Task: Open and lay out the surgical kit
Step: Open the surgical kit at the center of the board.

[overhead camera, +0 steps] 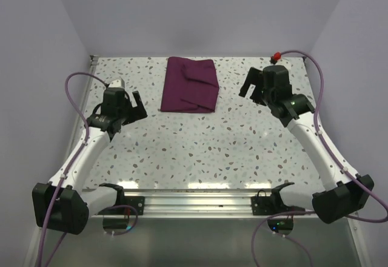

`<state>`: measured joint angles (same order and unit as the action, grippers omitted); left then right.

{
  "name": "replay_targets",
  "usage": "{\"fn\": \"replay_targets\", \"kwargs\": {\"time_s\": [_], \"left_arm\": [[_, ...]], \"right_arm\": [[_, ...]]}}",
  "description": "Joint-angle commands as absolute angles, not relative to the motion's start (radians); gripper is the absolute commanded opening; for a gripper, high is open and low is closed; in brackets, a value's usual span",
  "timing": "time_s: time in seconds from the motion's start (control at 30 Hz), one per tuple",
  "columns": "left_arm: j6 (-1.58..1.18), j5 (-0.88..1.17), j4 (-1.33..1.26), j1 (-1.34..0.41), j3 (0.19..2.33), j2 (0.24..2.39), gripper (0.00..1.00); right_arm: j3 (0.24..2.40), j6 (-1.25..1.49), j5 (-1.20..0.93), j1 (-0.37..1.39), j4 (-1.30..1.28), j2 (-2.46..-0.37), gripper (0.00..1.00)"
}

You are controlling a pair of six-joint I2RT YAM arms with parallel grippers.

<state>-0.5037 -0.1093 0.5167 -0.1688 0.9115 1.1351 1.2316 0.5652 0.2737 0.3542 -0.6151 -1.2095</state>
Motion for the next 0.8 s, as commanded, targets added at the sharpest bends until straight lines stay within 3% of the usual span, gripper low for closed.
{"fn": "replay_targets", "kwargs": {"time_s": [0.0,0.07,0.1,0.23,0.57,0.7,0.77], "left_arm": [[-0.485,-0.109,0.468,-0.186,0.884,1.126,0.97],[-0.494,-0.088,0.475,-0.187,0.891,1.149,0.96],[-0.505,-0.083,0.503,-0.186,0.902,1.176,0.96],[-0.506,-0.118,0.526,-0.187,0.971,1.224,0.94],[-0.529,-0.136,0.653,-0.187,1.226,1.422,0.90],[-0.572,-0.152,0.686,-0.187,1.244,1.413,0.89],[-0.591,-0.143,0.683,-0.187,1.226,1.391,0.89]], "right_arm": [[1.373,0.555,0.292,0.360,-0.708,-1.293,0.98],[1.413,0.440,0.179,0.362,-0.700,-1.313,0.98],[1.419,0.380,-0.038,0.364,-0.678,-1.322,0.98],[1.547,0.385,-0.178,0.396,-0.667,-1.556,0.89],[2.187,0.356,-0.178,0.489,-0.848,-2.199,0.76],[2.429,0.371,-0.173,0.529,-0.890,-2.379,0.74],[2.436,0.412,-0.193,0.546,-0.864,-2.404,0.73]]}}
